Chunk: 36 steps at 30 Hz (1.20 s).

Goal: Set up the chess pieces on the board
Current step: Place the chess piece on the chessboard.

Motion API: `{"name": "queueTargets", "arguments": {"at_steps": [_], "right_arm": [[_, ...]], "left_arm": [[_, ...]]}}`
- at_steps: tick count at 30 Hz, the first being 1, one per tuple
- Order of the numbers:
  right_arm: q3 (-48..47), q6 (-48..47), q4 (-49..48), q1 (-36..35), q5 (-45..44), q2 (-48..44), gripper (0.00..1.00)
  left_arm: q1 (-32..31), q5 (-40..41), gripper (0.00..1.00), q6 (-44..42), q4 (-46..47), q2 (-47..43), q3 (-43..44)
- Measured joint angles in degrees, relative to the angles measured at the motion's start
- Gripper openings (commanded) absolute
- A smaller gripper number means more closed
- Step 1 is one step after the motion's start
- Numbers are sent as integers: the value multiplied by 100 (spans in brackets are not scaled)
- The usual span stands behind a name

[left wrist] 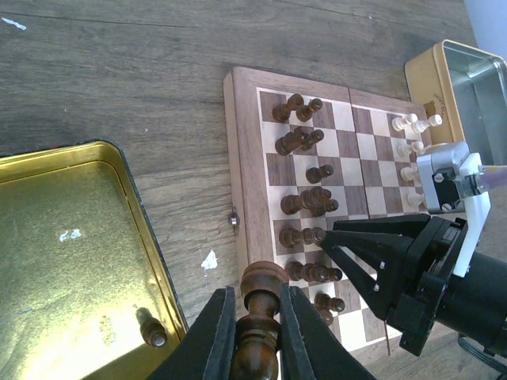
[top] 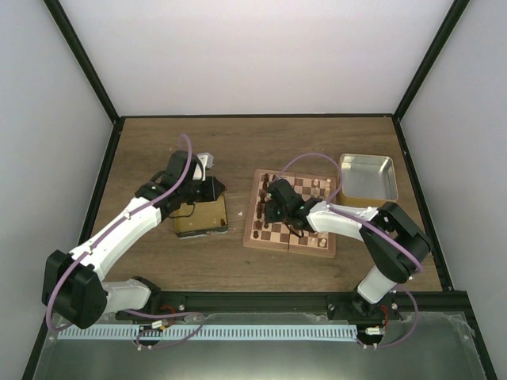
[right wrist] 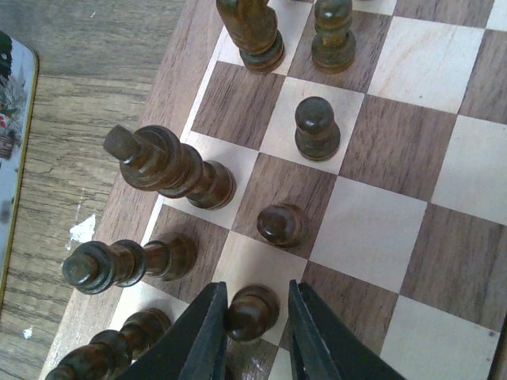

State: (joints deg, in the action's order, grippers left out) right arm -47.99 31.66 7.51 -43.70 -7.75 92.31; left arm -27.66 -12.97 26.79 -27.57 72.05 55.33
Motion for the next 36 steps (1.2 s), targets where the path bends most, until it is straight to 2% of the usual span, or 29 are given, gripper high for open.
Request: {"name": "queueTargets", "arguments": {"at_steps": [4,9,14,26,36], "right_arm": [[-7,52,20,0,28,0,28],[-46,197,103,0,92,-103,38],[-210,404,275,0,79,-396,44],[-289,820,551,0,-236,-1399,48],[-42,1484,901,2,-1427,-2352,51]], "left_arm": [[0,0,5,-2,-2,0,-7],[0,0,5,-2,-4,0,-7],[0,-59,5,-46,-37,0,-9],[-50,-551,8,-518,-697,0,15],[-1080,90,7,-511,-1283,562,485]]}}
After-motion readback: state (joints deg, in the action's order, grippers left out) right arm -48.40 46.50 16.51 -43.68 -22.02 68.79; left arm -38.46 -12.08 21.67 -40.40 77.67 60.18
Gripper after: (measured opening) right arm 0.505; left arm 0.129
